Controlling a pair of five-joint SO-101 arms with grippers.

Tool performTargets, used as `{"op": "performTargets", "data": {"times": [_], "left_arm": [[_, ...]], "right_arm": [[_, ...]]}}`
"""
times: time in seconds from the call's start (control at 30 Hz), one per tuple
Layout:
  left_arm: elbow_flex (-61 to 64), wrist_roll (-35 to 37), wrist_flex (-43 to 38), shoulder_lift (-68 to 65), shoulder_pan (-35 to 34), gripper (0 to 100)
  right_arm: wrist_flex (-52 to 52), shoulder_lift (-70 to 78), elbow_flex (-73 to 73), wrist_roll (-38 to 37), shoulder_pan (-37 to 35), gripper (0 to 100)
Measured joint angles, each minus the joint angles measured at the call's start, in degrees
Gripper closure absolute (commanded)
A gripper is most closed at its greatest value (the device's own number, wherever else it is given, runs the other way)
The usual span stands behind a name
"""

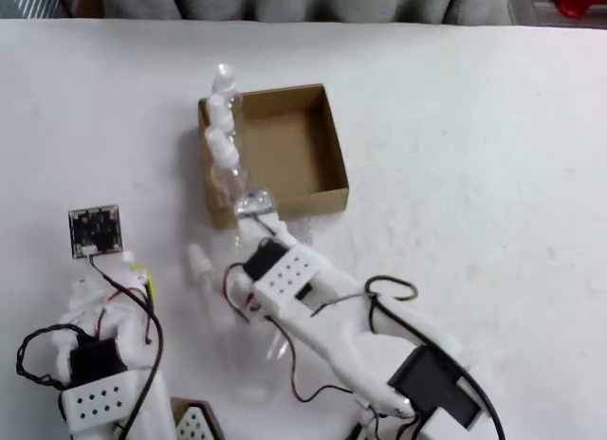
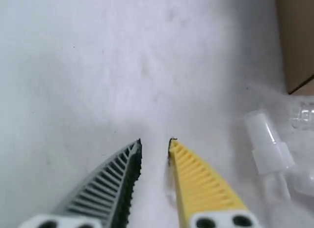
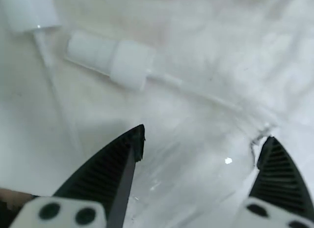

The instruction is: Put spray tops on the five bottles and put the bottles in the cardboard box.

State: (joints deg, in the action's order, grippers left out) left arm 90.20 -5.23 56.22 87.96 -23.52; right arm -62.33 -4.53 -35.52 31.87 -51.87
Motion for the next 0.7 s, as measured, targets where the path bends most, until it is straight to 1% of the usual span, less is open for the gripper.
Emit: {"op": "performTargets", "data": {"times": [0.13,0.2,0.27,0.5,0.7], "left_arm": [[0.00,0.00,0.00,0.00,0.00,90],[0.00,0.00,0.00,0.00,0.00,90],[0.00,0.00,0.00,0.00,0.00,90],[0.00,0.00,0.00,0.00,0.00,90],[0.00,0.00,0.00,0.00,0.00,90]], "right_arm": [[1.14,0.00,-0.62,-0.35,0.44,83.0],[1.14,0.00,-0.62,-3.16,0.26,88.9],[1.14,0.00,-0.62,-7.65,0.18,92.2],[0.53,0.00,-0.62,-19.78,0.62,94.0],[-2.64,0.00,-0.62,-33.23,7.12,94.0]]}}
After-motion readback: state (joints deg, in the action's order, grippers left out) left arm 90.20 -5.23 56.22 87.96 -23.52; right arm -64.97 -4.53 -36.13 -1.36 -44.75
